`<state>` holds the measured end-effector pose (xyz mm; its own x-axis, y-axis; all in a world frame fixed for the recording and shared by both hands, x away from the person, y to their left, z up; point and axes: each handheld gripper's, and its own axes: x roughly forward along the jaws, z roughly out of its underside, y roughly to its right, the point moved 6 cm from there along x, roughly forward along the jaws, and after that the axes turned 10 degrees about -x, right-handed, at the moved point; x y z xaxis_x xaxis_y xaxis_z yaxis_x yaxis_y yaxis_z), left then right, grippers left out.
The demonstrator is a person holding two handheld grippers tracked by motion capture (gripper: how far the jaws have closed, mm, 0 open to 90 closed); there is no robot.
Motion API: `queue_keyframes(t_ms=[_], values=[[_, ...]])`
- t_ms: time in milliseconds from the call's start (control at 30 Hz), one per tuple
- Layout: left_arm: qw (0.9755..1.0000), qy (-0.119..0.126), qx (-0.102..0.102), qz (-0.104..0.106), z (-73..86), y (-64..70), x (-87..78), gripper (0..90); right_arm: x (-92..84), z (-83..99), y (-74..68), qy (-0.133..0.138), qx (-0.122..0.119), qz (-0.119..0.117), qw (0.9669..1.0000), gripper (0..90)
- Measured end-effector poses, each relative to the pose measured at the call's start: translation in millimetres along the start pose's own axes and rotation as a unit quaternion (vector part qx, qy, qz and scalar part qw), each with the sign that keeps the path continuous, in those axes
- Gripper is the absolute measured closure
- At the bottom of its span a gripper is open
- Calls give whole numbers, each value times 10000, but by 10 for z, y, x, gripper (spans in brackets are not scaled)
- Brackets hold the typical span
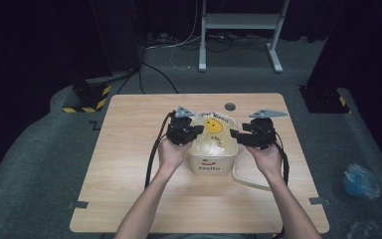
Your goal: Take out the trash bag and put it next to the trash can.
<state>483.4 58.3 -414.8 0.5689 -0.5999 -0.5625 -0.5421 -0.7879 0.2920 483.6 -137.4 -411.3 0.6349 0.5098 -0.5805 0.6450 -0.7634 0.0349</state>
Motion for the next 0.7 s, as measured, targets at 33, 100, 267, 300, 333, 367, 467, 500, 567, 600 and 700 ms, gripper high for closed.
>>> queue_keyframes(t_ms=[33,100,267,300,333,367,467,500,567,600,700], values=[[10000,-8,5,5,2,5,2,894,18,-9,-2,-18,-17,3,10000,462],[10000,-4,13,15,3,12,5,894,52,-26,-7,-67,-28,6,10000,517],[9999,24,5,118,0,42,4,894,118,-33,-46,-198,-75,-219,9995,703],[9999,16,30,125,0,46,5,895,127,-34,-51,-195,-84,-244,9995,743],[9999,12,33,130,1,49,7,895,135,-29,-61,-241,-76,-278,9993,783],[9999,9,39,136,2,51,10,894,142,-29,-61,-244,-100,-302,9992,803],[9998,4,62,162,8,66,20,893,153,-38,-79,-236,-120,-368,9990,865],[9998,5,78,166,9,71,24,891,152,-41,-83,-231,-121,-381,9989,875],[9998,20,111,174,10,81,33,873,150,-53,-89,-201,-131,-424,9988,884],[9998,20,131,178,11,83,34,844,148,-61,-96,-179,-116,-455,9987,887],[9997,36,99,230,11,106,56,710,151,-78,-121,-167,-121,-514,9985,891]])
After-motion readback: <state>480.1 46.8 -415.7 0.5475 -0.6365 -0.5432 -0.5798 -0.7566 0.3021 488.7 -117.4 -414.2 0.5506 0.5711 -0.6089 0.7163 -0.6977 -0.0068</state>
